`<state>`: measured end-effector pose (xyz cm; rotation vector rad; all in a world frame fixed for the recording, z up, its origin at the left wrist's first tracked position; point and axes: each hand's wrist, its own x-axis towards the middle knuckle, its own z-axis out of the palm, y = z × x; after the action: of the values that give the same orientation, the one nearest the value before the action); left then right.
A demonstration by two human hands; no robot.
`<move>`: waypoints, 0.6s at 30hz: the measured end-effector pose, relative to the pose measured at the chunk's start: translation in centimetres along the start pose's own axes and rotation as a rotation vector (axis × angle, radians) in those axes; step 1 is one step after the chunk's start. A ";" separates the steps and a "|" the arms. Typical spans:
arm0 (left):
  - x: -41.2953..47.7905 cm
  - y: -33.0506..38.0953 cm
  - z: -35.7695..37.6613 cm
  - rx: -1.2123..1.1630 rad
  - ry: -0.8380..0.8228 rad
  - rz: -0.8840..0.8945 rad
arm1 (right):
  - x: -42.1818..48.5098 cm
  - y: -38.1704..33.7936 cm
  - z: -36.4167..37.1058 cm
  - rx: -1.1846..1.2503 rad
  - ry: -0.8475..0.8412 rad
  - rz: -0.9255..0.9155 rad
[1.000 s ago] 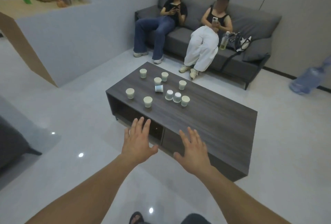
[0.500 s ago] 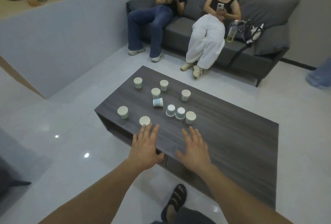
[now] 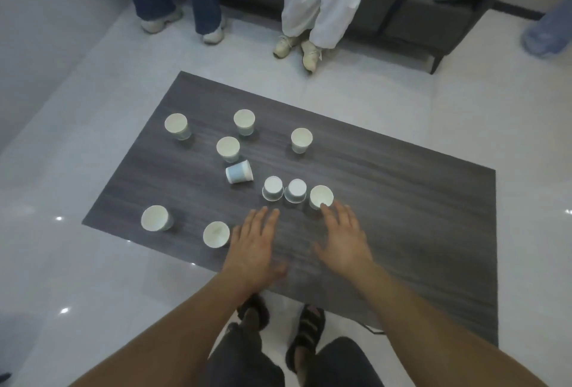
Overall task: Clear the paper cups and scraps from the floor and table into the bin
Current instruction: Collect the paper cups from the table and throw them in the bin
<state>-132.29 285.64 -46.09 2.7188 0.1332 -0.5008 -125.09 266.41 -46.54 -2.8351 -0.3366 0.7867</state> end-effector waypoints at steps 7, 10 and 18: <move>8.5 -2.8 3.3 -0.088 -0.041 0.128 | 11.9 1.3 3.8 0.009 -0.021 0.110; 11.4 -3.3 5.4 -0.126 -0.063 0.137 | 15.6 2.8 5.8 0.014 -0.030 0.129; 13.5 -2.4 8.6 -0.304 -0.124 0.149 | 13.2 2.8 7.2 0.330 0.021 0.118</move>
<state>-122.88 284.96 -59.27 2.3731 -0.0254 -0.5544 -117.34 267.99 -59.64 -2.5677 -0.0304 0.7546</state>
